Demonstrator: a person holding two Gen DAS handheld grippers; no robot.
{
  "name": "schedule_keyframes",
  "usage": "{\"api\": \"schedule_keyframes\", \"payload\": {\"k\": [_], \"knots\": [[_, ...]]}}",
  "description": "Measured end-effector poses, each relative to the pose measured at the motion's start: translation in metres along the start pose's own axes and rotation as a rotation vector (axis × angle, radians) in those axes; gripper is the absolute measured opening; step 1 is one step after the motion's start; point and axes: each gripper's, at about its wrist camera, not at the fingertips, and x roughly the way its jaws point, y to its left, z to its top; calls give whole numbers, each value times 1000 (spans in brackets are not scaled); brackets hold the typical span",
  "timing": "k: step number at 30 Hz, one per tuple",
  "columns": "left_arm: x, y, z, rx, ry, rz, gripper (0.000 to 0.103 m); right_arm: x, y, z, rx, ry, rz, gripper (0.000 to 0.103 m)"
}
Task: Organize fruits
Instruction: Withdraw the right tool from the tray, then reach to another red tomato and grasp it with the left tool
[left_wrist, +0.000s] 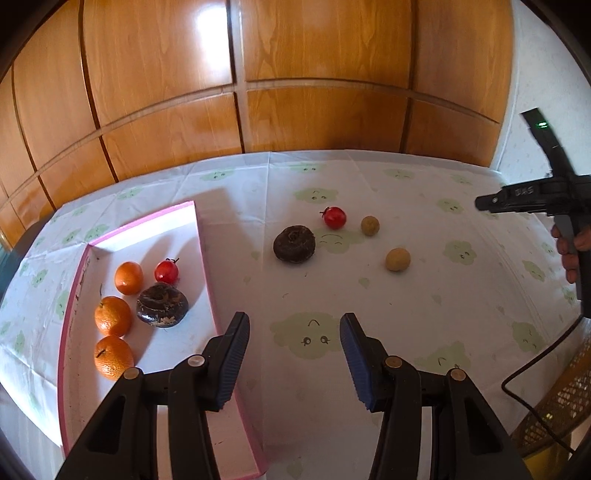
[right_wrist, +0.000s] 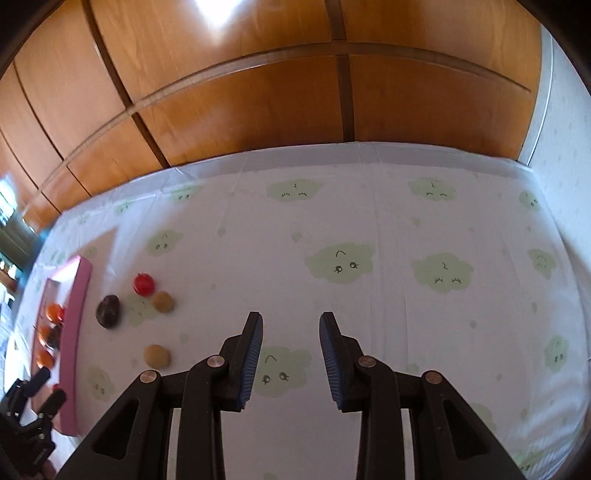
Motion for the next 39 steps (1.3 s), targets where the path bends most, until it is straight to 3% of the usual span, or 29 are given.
{"api": "schedule_keyframes", "payload": {"k": [15,23,29,39], "knots": [[41,4,41,-36,45,-11,52,2,15,-2,-47,17,21,32],[69,-15,77,44,39,-59,52,-1,16,-1,-50,8,41,32],[107,-25,103,118,84,-76,51,-2,20,-1,-65,4,46,32],[155,-30,123,23,161,-156,51,-1,22,0,-71,9,58,32]]}}
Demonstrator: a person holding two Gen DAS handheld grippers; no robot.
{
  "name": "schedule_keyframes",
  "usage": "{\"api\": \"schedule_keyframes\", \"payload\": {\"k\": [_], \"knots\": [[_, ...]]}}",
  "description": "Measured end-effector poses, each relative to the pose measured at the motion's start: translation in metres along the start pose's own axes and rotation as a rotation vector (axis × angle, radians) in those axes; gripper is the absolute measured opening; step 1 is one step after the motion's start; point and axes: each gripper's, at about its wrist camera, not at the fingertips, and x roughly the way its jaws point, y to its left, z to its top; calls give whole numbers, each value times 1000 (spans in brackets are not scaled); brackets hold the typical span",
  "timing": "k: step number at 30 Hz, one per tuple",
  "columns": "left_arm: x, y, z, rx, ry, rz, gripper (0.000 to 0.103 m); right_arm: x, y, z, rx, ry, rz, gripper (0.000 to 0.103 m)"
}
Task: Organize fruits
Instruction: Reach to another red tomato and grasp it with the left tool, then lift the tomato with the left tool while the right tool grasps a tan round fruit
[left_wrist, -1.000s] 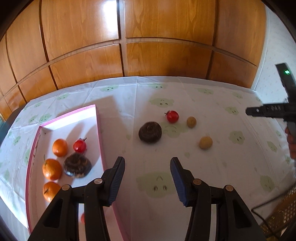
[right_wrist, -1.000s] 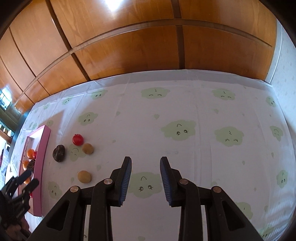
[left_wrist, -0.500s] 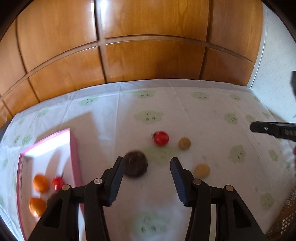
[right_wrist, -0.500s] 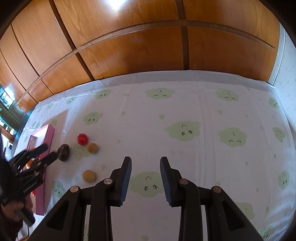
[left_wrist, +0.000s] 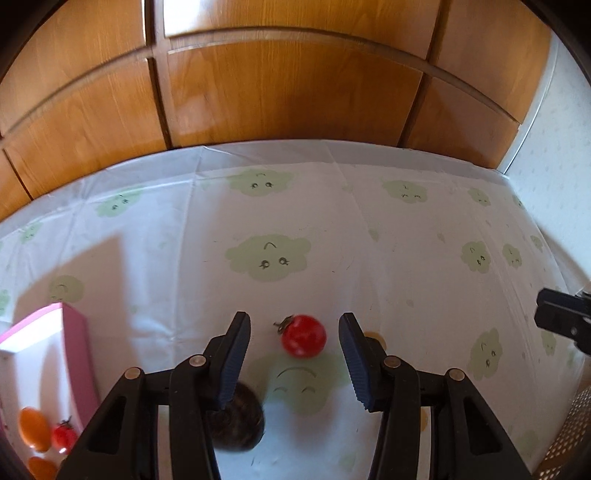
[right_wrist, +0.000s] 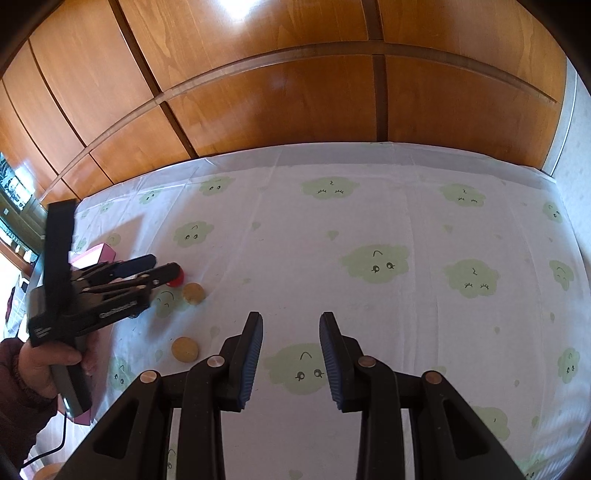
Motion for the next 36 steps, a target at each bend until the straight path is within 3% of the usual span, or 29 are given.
{"api": "schedule_keyframes", "payload": {"k": [4,5,6,8,15,23,28,31,36], "knots": [[19,3,-2,-22,49,-1,50,0,-1,0,4,-4,-2,32],[22,3,-3,-24,56,4,43,0,-1,0,4,-5,-3,32],[21,3,-3,-16,43,15,34,0,-1,0,4,-5,-5,32],[19,4,-3,-16,41,9,31,1,-1,0,3,-2,-8,32],[-24,2,-16,12,-55,-7,30,6,-2,-1,-4,24,-19,32],[-79,-13,-86,48,-112,4,30,18,3,-8,-35,77,-21,32],[-75,-23,-137,54,-66,16,30,20,16,-12,-56,106,86,32],[-73,-28,-152,55,-78,25,30,22,40,-17,-109,127,158,32],[-73,-28,-156,36,-83,13,30,41,83,-20,-198,168,154,39]]}}
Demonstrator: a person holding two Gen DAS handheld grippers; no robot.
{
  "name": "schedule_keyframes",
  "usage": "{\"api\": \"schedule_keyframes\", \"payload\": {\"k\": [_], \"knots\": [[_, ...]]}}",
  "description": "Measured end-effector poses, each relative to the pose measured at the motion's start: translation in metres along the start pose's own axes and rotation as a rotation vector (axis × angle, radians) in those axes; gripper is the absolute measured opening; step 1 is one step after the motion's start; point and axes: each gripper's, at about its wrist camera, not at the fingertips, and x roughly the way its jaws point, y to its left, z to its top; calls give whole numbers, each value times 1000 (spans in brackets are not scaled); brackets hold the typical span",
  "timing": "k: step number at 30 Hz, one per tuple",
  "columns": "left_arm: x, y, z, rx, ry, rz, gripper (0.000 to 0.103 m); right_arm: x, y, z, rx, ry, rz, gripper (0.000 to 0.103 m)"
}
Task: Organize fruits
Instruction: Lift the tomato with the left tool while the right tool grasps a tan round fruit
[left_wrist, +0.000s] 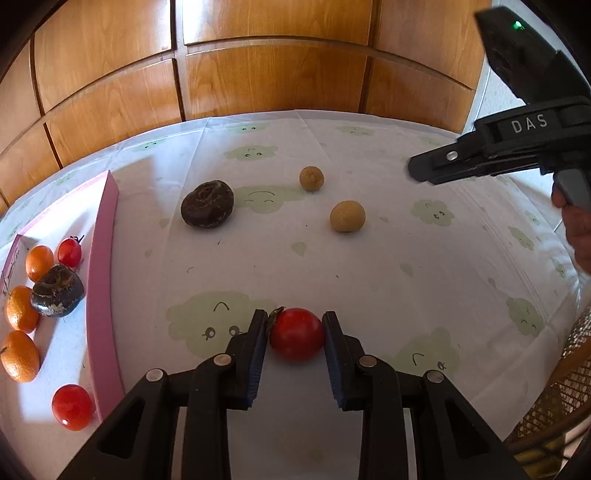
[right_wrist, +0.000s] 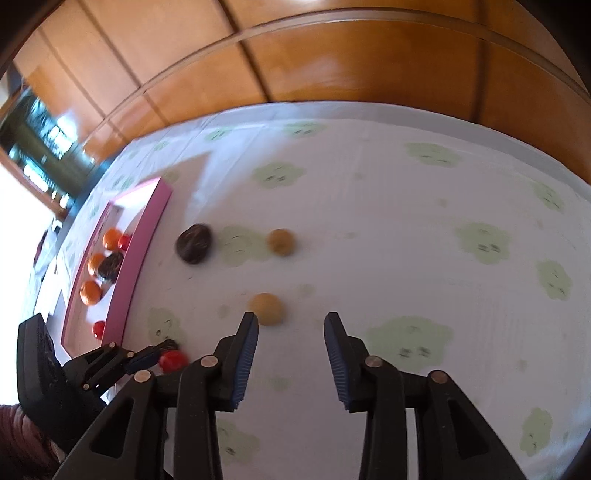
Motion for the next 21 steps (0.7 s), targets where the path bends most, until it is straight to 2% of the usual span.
{"api": "schedule_keyframes", "payload": {"k": [4,9,11,12,16,21], "knots": [[-1,3,-1,-24,-7,-18,30,27,22,9,-63,49,-56,39],[0,6,-1,-39,-13,-36,30,48,30,15,-83,74,-113,39],[-1,6,-1,-40,-16,-39,30,52,31,13,-97,88,-150,35],[-1,7,-1,-40,-16,-40,31,53,32,11,-102,94,-167,27],[0,8,-2,-44,-19,-48,31,42,33,0,-113,84,-209,27],[-1,9,-2,-47,-23,-47,31,24,27,-28,-58,59,-250,27]]}}
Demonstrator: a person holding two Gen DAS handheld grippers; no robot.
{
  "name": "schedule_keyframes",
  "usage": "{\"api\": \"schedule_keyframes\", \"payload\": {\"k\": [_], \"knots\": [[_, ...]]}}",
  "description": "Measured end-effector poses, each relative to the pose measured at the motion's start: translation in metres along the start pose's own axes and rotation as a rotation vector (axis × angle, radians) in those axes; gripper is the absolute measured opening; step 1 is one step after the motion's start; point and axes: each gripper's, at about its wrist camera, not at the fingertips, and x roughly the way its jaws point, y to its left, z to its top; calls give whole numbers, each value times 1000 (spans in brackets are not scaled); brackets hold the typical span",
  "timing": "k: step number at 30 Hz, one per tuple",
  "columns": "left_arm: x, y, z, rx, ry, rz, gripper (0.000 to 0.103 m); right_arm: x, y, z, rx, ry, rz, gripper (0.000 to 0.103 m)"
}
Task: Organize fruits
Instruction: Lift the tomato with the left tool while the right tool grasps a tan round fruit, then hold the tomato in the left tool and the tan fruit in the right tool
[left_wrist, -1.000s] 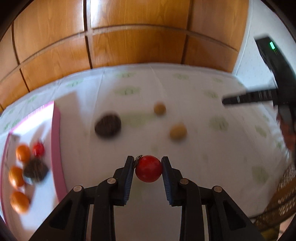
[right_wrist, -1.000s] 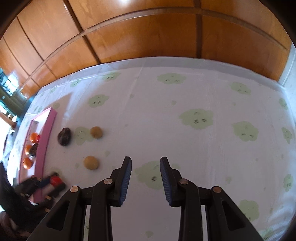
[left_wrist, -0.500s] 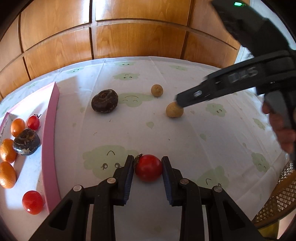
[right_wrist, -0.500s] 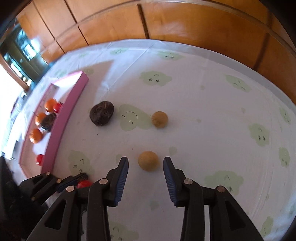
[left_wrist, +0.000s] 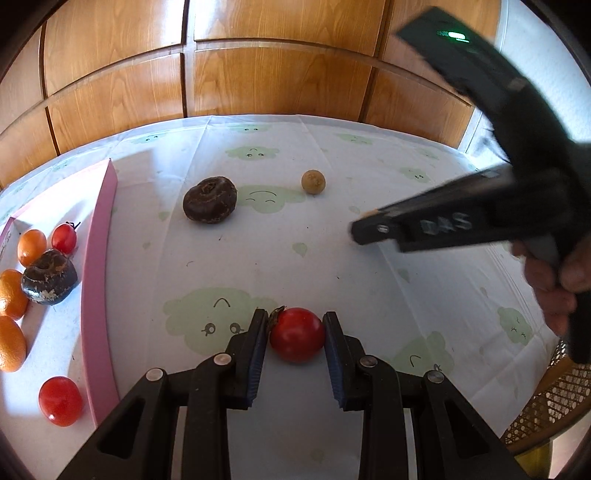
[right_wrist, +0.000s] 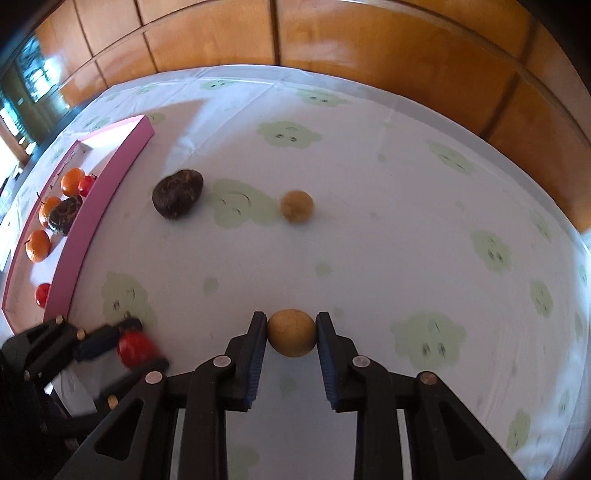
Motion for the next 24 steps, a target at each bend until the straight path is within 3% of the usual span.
{"api": "schedule_keyframes", "payload": {"k": [7,18,24], "knots": [[0,-2,-1,11,-5,16,31,1,-14,-24,144,-53,28,27],[-2,-6,-3,38,-15,50,32,-2,-7,-43,120,-201,3,28],[-2,-8,-5,41,-23,59,32,-1,-7,-59,130,-323,6,28]]}}
